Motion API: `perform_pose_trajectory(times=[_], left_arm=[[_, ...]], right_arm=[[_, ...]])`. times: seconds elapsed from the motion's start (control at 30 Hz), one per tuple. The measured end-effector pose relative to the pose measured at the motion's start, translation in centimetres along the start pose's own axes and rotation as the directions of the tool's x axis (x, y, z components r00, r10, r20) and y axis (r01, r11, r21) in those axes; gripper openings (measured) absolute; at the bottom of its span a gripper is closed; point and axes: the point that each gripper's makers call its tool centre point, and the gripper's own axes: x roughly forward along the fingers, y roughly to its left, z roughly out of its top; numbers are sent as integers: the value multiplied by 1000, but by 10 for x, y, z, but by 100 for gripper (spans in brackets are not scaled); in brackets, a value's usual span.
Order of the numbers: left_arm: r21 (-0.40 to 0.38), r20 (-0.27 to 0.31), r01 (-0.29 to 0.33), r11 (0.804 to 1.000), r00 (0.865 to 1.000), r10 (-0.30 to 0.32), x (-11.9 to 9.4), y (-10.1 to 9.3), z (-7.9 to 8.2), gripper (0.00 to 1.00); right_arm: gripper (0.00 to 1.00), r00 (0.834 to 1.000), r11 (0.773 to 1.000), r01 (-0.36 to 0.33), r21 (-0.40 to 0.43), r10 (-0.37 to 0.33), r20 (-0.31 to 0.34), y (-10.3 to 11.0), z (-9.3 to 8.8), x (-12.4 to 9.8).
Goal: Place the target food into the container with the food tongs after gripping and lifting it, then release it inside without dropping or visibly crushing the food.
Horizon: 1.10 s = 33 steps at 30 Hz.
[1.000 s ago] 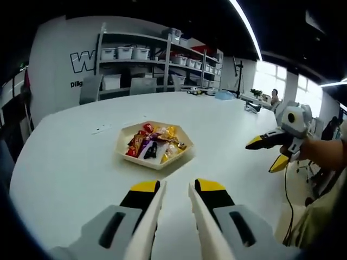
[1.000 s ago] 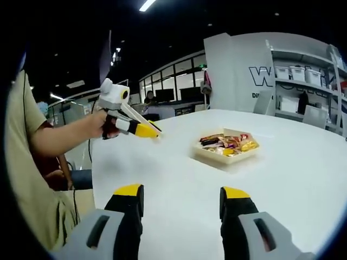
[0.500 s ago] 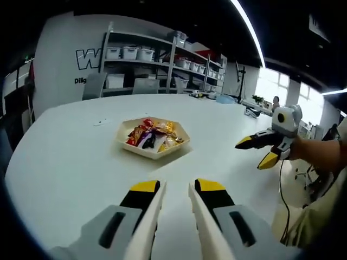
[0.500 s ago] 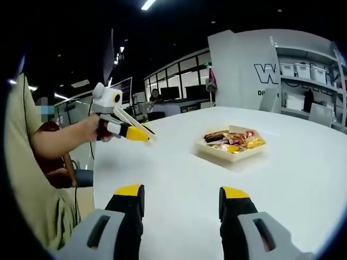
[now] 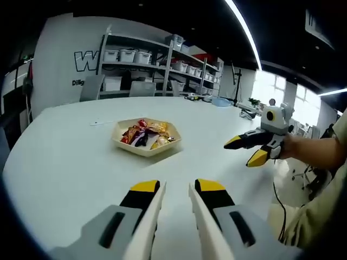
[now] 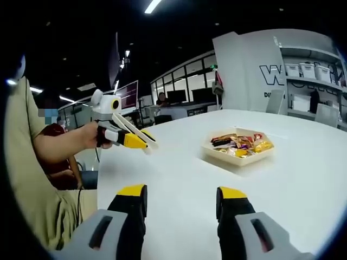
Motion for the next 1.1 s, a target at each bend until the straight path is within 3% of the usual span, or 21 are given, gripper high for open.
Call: perform_pose_trajectory(times=[0.53, 1.1], left_arm=[[36, 33, 65, 997, 997, -67, -5, -22, 7, 24], [43, 78, 86, 995, 993, -90, -8, -38, 15, 24]], right_arm=[[43, 999, 999, -34, -18, 34, 33, 13, 11, -3], [40, 995, 995, -85, -46, 87, 47, 32, 12, 0]])
